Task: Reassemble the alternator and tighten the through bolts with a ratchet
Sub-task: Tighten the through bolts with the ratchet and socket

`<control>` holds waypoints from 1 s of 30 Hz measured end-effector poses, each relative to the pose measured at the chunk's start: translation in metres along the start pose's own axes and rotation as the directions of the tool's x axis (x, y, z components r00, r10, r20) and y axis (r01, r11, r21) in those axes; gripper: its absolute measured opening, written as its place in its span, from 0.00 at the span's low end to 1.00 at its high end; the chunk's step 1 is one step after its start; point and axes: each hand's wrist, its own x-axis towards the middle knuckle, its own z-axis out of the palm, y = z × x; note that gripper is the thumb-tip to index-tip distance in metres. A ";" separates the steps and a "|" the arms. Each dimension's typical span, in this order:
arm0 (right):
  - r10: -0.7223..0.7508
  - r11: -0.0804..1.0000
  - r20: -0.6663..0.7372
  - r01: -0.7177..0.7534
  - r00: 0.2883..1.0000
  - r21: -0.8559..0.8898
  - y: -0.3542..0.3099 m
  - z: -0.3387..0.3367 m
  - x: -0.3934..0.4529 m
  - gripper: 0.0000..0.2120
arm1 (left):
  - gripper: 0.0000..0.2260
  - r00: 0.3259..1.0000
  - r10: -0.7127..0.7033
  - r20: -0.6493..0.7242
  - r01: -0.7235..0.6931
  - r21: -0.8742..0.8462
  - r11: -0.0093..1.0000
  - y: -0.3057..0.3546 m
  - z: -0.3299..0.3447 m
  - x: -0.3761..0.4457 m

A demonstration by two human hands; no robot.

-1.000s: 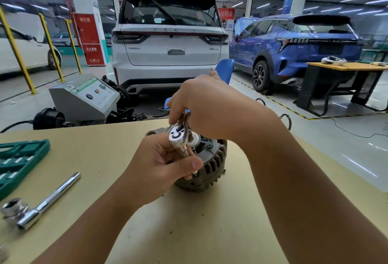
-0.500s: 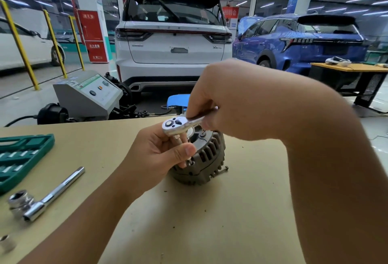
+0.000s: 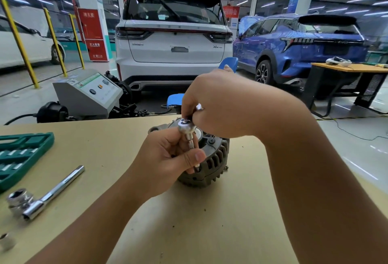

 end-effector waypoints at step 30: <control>0.067 0.996 0.023 -0.065 0.997 -0.066 -0.001 -0.010 -0.012 0.06 | 0.09 0.993 0.014 -0.114 -0.014 0.000 1.000 0.002 0.002 0.000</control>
